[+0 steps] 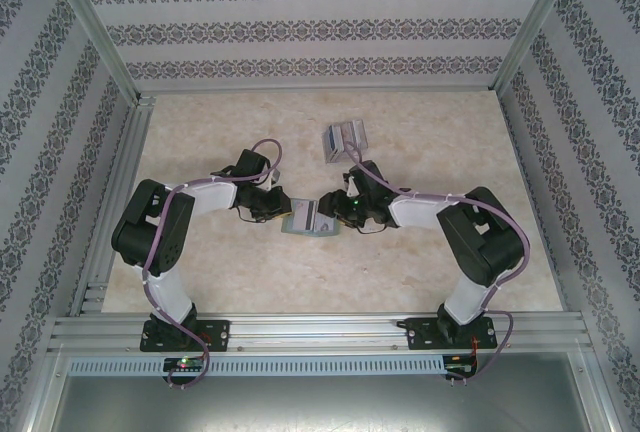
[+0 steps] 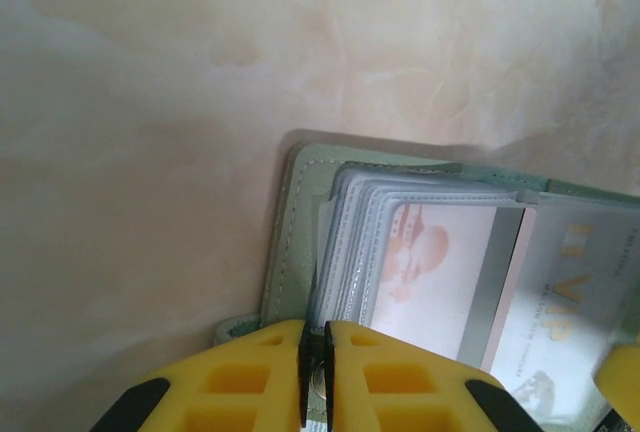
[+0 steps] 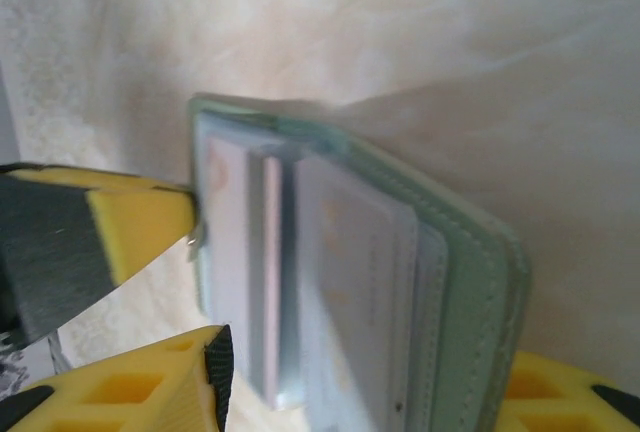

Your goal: Put the credit cards into the card holder

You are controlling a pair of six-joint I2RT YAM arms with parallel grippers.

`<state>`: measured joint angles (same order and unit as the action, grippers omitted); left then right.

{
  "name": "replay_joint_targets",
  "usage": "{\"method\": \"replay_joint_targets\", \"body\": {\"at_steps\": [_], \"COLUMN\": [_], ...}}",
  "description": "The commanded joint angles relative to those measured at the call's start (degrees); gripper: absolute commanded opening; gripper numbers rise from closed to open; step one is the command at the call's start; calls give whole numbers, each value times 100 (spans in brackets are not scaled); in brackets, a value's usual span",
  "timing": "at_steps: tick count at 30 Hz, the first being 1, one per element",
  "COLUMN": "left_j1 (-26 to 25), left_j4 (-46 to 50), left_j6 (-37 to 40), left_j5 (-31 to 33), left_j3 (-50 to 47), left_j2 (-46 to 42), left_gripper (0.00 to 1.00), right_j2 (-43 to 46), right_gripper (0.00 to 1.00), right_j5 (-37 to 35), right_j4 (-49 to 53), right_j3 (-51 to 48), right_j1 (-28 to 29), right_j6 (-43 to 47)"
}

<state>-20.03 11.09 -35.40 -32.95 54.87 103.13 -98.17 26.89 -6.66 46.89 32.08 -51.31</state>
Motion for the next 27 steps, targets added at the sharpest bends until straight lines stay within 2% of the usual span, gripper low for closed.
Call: {"method": "replay_joint_targets", "body": {"at_steps": [1, 8, 15, 24, 27], "left_j1": [-15, -16, -11, 133, 176], "left_j4": [316, 306, 262, -24, -16], "left_j6": [51, 39, -1, -352, -365], "left_j5": [91, 86, -39, -607, -757], "left_j3": [-114, -135, -211, -612, -791], "left_j2": [-21, -113, -314, -830, -964], "left_gripper": [15, 15, 15, 0, 0], "right_j2": [332, 188, -495, -1016, -1135], "right_gripper": [52, 52, 53, 53, 53], "right_j5": [168, 117, 180, 211, 131], "right_j4": [-121, 118, 154, 843, 1167], "right_j3": [254, 677, 1042, 1756, 1956], "right_j1": [100, 309, 362, 504, 513], "right_j6": [-3, 118, 174, 538, 719]}}
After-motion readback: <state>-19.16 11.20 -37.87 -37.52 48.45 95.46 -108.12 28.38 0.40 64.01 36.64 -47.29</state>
